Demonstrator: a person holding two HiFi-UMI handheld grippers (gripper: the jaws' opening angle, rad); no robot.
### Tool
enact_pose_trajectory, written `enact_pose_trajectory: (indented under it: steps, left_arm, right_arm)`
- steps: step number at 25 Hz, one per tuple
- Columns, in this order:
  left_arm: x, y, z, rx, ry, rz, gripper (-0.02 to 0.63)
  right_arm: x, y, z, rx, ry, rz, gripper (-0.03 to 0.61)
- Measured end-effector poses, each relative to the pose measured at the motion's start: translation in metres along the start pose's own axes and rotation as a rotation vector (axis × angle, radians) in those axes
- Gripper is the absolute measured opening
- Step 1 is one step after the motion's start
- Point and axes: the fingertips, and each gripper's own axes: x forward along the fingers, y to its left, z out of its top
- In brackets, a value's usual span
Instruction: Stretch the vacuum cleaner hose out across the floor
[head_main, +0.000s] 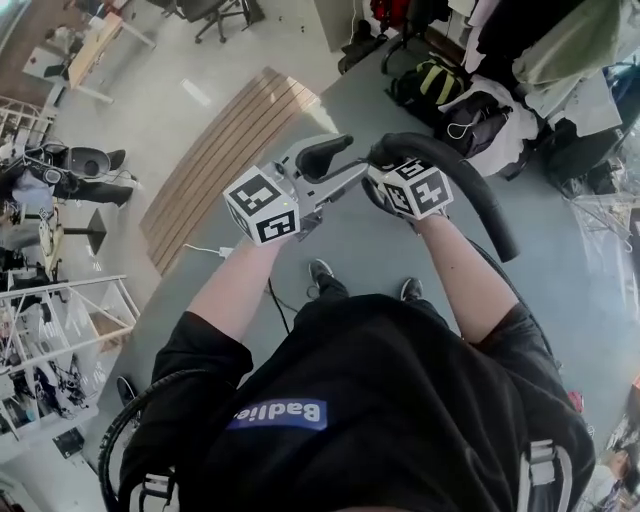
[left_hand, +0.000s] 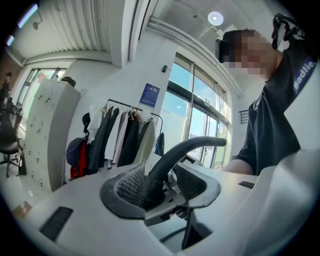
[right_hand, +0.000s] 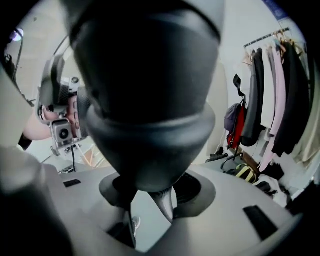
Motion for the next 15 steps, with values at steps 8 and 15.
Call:
enact_pose_trajectory:
  steps: [8, 15]
  left_arm:
    - [-0.072, 0.002, 0.054, 0.111, 0.023, -0.218, 0.206]
    - [-0.134, 0.037, 0.050, -0.237, 0.025, -0.185, 0.210]
  right_arm:
    - [0.080, 0.003, 0.052, -0.116, 0.093, -0.221, 0.176]
    - [0.155, -0.018, 0.075, -0.200, 0.179, -0.366, 0.176]
